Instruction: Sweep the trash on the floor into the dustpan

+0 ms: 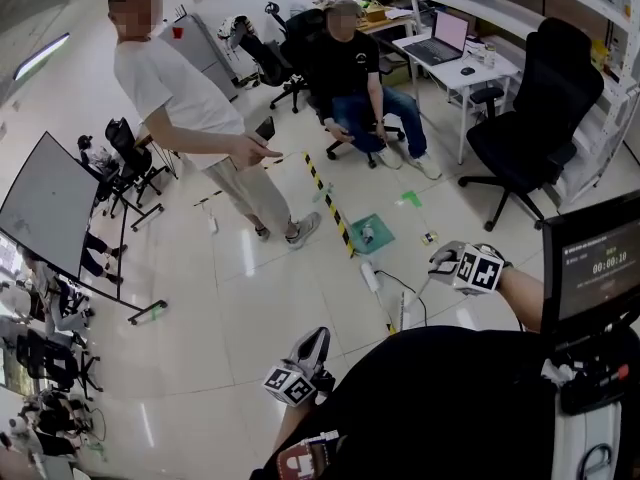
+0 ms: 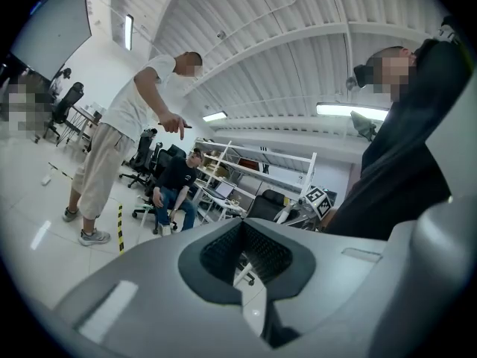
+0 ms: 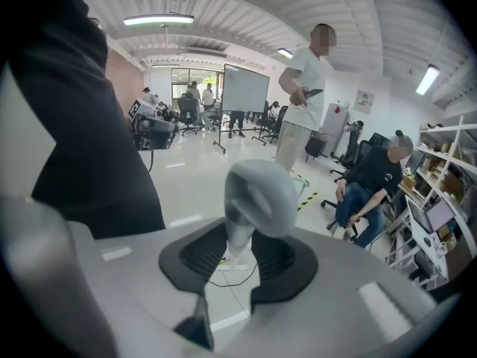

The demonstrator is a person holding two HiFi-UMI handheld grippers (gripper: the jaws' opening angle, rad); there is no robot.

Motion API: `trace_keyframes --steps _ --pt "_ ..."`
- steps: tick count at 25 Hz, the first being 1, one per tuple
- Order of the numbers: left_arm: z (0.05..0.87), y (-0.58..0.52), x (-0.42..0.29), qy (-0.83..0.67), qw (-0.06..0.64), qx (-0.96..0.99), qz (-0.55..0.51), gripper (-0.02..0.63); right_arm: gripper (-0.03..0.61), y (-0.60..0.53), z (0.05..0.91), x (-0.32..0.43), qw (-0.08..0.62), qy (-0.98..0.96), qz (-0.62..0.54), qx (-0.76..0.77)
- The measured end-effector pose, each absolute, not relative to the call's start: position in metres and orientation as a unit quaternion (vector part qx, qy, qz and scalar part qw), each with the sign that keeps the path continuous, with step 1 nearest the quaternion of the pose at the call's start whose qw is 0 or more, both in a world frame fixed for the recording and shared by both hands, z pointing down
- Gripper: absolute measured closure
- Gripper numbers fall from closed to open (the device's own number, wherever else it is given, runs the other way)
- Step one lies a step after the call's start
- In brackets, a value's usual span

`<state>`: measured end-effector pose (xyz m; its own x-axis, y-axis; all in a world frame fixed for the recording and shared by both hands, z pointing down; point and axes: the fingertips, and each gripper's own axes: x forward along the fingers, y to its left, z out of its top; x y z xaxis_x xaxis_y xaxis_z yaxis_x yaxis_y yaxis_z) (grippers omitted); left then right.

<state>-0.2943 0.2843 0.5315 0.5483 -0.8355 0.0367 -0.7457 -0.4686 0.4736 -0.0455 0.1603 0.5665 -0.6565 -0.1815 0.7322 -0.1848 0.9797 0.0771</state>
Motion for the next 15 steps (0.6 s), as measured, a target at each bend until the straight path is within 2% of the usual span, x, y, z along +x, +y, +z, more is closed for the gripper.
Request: trace_keyframes --steps 15 --pt "0.529 0.284 -0.305 -0.468 0.215 0.852 -0.094 0.618 0.48 0.15 0.57 -0.044 0.411 -0.905 -0.013 0.107"
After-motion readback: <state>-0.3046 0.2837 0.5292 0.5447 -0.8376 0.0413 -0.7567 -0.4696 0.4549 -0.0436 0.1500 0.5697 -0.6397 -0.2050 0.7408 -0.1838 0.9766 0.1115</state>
